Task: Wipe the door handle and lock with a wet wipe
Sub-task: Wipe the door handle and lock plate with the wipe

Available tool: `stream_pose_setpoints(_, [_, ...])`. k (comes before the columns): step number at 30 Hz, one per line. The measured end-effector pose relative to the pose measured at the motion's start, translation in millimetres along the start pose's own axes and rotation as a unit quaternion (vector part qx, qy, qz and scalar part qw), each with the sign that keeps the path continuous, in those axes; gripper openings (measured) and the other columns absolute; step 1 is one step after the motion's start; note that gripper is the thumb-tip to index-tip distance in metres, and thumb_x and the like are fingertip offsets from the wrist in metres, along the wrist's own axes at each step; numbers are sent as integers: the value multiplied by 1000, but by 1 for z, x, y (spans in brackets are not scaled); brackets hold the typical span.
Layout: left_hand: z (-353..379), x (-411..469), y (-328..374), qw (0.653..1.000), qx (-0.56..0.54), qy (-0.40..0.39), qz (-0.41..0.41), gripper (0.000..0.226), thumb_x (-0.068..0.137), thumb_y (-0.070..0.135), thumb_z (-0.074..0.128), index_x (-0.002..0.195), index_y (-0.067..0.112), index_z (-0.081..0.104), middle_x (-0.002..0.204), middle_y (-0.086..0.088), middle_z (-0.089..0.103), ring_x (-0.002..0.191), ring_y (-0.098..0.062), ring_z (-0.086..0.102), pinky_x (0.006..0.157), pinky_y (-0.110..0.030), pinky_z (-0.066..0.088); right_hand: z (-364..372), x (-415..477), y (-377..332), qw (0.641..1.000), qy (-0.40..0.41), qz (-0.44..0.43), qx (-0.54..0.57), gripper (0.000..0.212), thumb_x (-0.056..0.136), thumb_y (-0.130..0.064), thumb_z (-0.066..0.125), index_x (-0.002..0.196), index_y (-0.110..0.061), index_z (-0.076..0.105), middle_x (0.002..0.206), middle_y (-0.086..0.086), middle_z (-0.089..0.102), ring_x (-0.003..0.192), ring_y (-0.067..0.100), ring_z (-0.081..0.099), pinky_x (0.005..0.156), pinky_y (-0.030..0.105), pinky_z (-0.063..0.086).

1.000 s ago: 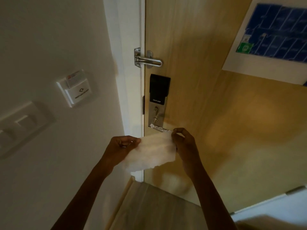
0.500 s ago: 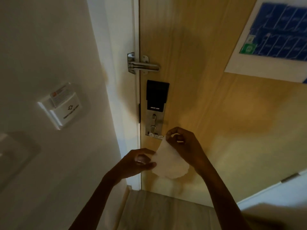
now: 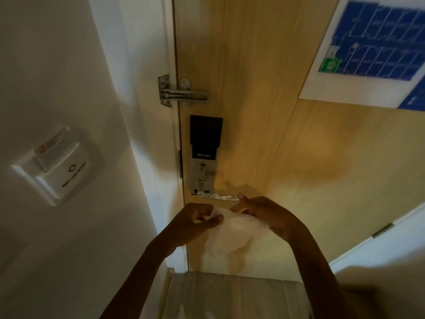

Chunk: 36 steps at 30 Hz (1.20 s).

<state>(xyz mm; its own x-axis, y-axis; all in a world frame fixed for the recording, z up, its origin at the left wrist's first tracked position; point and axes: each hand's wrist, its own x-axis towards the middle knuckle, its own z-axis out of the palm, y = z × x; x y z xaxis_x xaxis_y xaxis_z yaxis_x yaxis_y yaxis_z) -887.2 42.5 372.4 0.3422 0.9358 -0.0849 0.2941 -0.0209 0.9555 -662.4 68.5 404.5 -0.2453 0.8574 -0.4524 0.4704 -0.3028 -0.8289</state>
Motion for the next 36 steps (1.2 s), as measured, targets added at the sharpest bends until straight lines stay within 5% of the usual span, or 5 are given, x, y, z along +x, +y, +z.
stream_pose_setpoints(7, [1, 11, 9, 988, -128, 65, -64, 13, 91, 38, 59, 95, 34, 70, 87, 4, 76, 83, -17, 74, 80, -38, 60, 1, 7, 49, 979, -110, -30, 167, 61, 58, -48, 86, 105, -11, 74, 110, 12, 72, 110, 31, 62, 100, 45, 43])
stream_pose_setpoints(16, [6, 7, 2, 962, -237, 101, -90, 21, 92, 34, 54, 108, 24, 64, 91, 0, 74, 78, -16, 74, 70, -35, 62, 30, -2, 57, 877, -63, -114, 462, 66, 80, -20, 74, 140, -11, 46, 137, 17, 56, 127, 35, 52, 102, 47, 47])
stream_pose_setpoints(23, [14, -6, -2, 954, -257, 111, -106, 23, 96, 29, 49, 104, 14, 63, 77, 3, 76, 68, -13, 74, 60, -29, 61, 44, -17, 48, 921, 69, -59, 379, 88, 64, -22, 77, 143, -24, 37, 115, 13, 71, 103, 27, 69, 81, 37, 59])
stream_pose_setpoints(29, [15, -10, -10, 967, -198, 120, -105, 6, 91, 22, 61, 95, 27, 62, 75, 14, 75, 72, -4, 72, 56, -16, 55, 50, -19, 43, 938, 110, -84, 318, 68, 72, -23, 74, 134, -29, 48, 102, 7, 76, 96, 22, 71, 85, 37, 56])
stream_pose_setpoints(36, [-5, -12, -14, 979, -139, 120, -92, 44, 76, 11, 78, 112, 23, 55, 88, 13, 73, 76, 1, 73, 61, -16, 57, 37, -12, 35, 963, 120, -131, 202, 41, 81, -5, 72, 115, -23, 61, 90, 4, 78, 89, 16, 72, 72, 26, 58])
